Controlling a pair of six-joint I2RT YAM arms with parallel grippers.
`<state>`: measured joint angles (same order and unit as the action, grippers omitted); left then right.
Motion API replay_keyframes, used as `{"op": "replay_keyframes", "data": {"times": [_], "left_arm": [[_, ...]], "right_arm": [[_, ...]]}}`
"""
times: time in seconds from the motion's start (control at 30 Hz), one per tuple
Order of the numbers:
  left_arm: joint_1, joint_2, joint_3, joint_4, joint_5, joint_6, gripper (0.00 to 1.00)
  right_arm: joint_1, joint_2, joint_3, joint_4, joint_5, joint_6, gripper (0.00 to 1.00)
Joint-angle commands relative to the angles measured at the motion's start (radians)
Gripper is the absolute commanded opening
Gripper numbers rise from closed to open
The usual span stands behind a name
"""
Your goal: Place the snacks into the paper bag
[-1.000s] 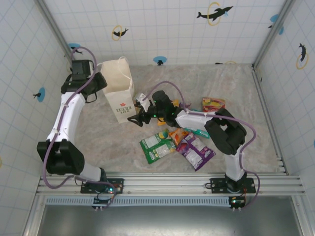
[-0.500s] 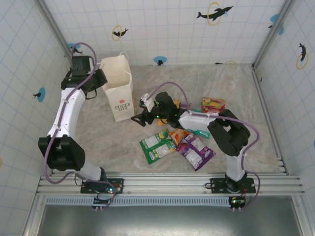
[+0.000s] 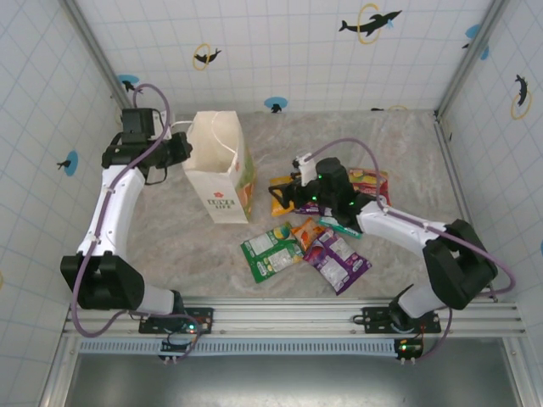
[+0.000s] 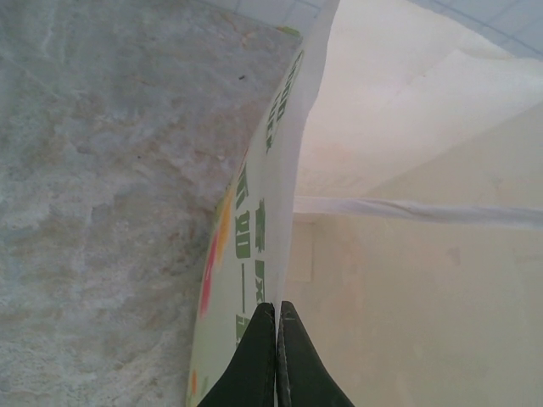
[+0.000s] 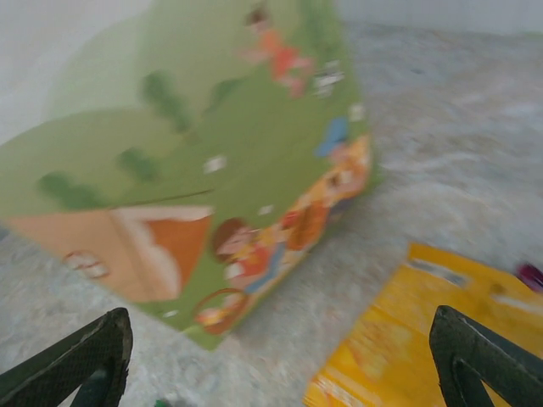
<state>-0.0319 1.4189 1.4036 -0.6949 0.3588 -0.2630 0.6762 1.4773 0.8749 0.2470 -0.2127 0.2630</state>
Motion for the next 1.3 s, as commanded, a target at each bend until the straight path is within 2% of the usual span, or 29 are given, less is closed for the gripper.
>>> {"op": "replay_keyframes", "data": {"times": [0.0, 0.07, 0.13, 0.23, 0.5, 0.67, 0.97, 1.07, 1.23, 1.27], "left_arm": [[-0.003, -0.054, -0.056, -0.007, 0.058, 0.104, 0.00], [-0.004, -0.072, -0.088, -0.005, 0.062, 0.144, 0.00], [-0.004, -0.088, -0.121, 0.010, 0.073, 0.175, 0.00], [-0.003, -0.097, -0.148, 0.017, 0.076, 0.200, 0.00], [-0.003, -0.089, -0.146, 0.018, 0.073, 0.218, 0.00], [-0.004, -0.076, -0.126, 0.004, 0.065, 0.217, 0.00], [-0.003, -0.075, -0.140, 0.030, 0.087, 0.205, 0.00], [-0.004, -0.074, -0.143, 0.035, 0.084, 0.203, 0.00], [-0.004, -0.073, -0.141, 0.037, 0.086, 0.197, 0.00], [-0.004, -0.074, -0.141, 0.037, 0.087, 0.196, 0.00]], "right_arm": [[-0.052, -0.040, -0.033, -0.136, 0.001, 0.145, 0.91], [-0.093, -0.041, -0.039, -0.163, -0.042, 0.213, 0.85], [-0.131, -0.026, -0.037, -0.190, -0.107, 0.261, 0.75], [-0.175, 0.012, -0.013, -0.246, -0.132, 0.310, 0.66], [-0.248, 0.176, 0.093, -0.301, -0.162, 0.298, 0.66], [-0.273, 0.308, 0.166, -0.277, -0.268, 0.328, 0.61], [-0.285, 0.449, 0.266, -0.218, -0.345, 0.349, 0.55], [-0.286, 0.474, 0.271, -0.190, -0.369, 0.369, 0.51], [-0.287, 0.498, 0.271, -0.184, -0.370, 0.370, 0.39], [-0.289, 0.500, 0.268, -0.178, -0.371, 0.372, 0.34]]}}
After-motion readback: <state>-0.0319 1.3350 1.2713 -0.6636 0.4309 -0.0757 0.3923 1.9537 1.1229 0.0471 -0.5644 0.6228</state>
